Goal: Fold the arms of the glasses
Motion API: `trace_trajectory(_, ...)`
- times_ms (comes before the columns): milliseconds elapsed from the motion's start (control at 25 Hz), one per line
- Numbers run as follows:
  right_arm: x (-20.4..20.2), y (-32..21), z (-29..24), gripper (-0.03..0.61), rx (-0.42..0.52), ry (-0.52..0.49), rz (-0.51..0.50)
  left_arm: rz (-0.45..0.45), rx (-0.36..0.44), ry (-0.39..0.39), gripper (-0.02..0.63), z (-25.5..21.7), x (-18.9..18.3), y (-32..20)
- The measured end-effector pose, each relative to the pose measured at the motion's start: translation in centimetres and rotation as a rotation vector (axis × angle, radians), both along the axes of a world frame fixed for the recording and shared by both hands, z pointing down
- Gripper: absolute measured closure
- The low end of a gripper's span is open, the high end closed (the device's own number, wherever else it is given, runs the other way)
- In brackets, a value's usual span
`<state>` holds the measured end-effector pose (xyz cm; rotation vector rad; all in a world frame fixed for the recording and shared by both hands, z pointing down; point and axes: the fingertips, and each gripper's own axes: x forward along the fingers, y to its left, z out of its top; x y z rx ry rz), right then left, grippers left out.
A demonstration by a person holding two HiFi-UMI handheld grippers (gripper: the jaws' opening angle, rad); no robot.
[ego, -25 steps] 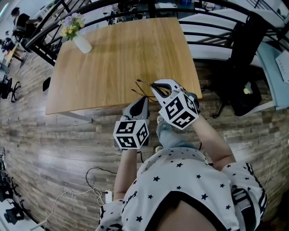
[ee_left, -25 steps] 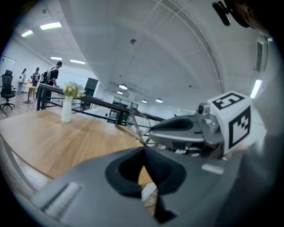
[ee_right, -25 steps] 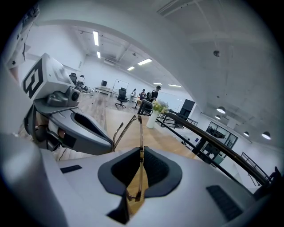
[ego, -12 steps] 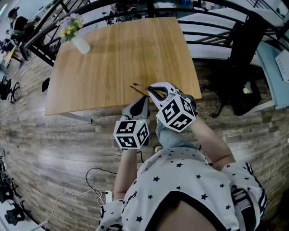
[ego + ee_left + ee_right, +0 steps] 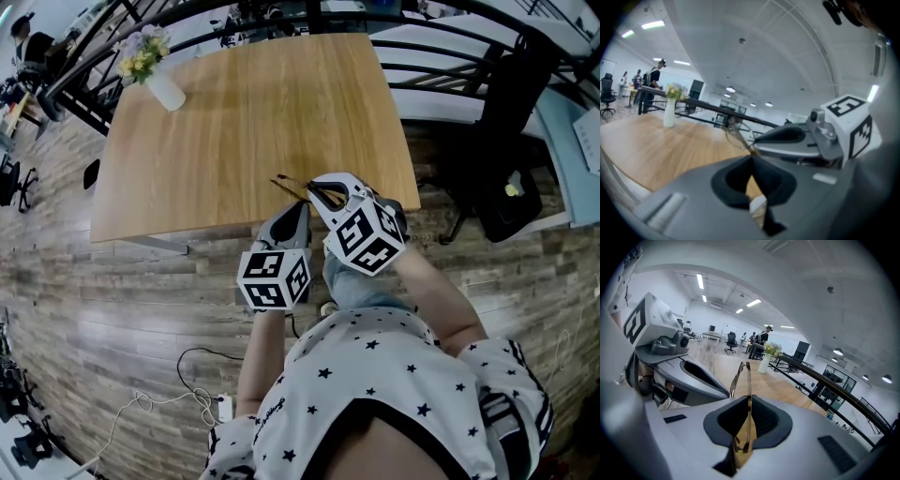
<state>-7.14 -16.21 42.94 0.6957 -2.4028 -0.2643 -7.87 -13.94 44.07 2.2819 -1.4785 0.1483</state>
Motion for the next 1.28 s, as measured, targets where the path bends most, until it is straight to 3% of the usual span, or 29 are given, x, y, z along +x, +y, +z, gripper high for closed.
trace_trajectory(720, 1.7, -10.8, 8.2, 0.558, -0.061, 0.175, 0.055, -0.042, -0.104, 0.053, 0.606, 3.9, -2.5, -7.6)
trace_trajectory(1280, 3.5, -19.5, 15.2, 0.558, -0.04, 0.377, -0.003, -0.1, -0.126, 0.083, 0.606, 4.4, -3.4, -13.9)
